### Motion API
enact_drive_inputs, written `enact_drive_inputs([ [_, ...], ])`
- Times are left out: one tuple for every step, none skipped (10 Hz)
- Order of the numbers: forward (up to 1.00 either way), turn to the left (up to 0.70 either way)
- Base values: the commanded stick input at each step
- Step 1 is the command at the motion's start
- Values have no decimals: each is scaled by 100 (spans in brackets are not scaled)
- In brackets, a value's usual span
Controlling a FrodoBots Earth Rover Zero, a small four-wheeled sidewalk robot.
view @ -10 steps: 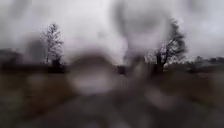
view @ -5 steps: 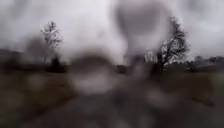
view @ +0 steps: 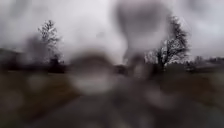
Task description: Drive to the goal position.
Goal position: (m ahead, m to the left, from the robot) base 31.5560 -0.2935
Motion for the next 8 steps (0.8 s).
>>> enact_drive_inputs([
  [85,0],
  [85,0],
  [85,0],
  [85,0],
  [85,0],
  [85,0],
  [85,0],
  [85,0],
])
